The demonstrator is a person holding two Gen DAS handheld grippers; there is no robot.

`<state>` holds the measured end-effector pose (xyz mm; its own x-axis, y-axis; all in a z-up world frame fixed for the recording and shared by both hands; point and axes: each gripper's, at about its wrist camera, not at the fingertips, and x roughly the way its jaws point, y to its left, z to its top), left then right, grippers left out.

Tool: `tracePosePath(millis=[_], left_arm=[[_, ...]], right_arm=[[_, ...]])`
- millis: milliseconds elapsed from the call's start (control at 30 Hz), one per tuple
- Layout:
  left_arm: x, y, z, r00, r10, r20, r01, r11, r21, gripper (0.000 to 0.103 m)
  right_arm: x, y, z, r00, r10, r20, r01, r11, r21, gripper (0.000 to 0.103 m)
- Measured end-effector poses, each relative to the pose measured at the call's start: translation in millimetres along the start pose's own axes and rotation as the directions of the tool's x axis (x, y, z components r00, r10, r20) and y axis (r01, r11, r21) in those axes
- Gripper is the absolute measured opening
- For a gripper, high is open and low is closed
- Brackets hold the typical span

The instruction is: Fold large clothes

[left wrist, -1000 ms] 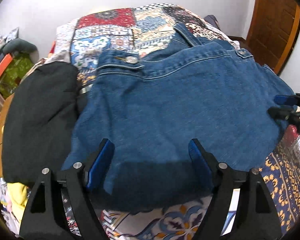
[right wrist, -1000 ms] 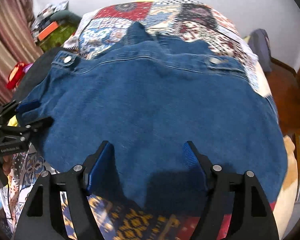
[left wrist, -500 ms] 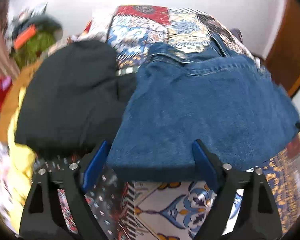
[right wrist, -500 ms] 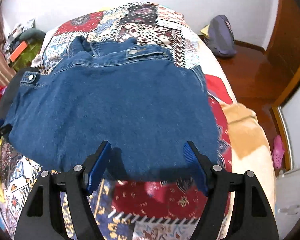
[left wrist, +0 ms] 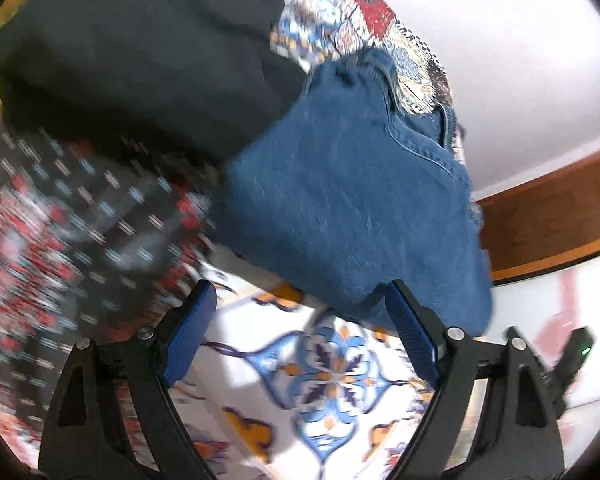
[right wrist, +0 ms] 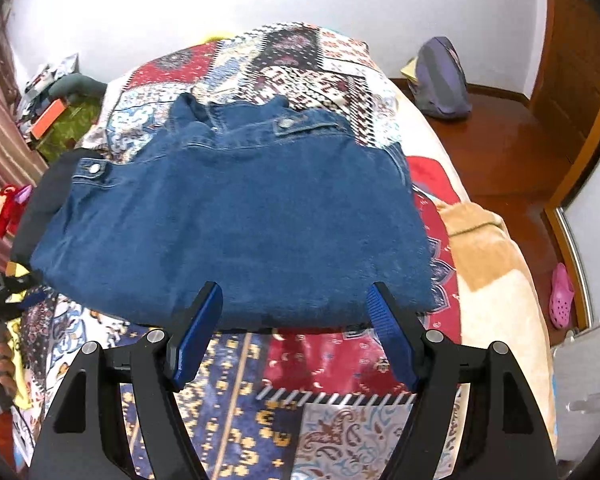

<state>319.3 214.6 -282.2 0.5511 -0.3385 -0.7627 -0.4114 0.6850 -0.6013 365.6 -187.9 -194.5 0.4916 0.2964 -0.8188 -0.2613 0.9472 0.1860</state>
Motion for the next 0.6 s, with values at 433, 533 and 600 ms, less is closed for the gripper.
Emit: tracePosePath(millis=[433, 533, 600], left_arm=[[33.2, -21.1, 30.9, 0.991, -0.020, 0.130, 0.040, 0.988, -0.147, 0.055], [31.4, -39.4, 31.0, 0.981, 0.075, 0.180, -0.058, 0.994, -0.095, 0.040], [25.2, -60.7, 31.1, 0.965, 0.128, 0.229, -0.126, 0.992, -0.025, 0.032]], right_arm=[[21.3, 21.8, 1.6, 0.999, 0.035, -0.036, -0.036, 0.999, -0.016, 0.071], [21.0, 27.1, 3.7, 0.998, 0.036, -0.045, -0.037, 0.999, -0.024, 0.071], [19.9, 32.1, 6.5, 0.998, 0.035, -0.049, -0.037, 0.999, -0.029, 0.071]])
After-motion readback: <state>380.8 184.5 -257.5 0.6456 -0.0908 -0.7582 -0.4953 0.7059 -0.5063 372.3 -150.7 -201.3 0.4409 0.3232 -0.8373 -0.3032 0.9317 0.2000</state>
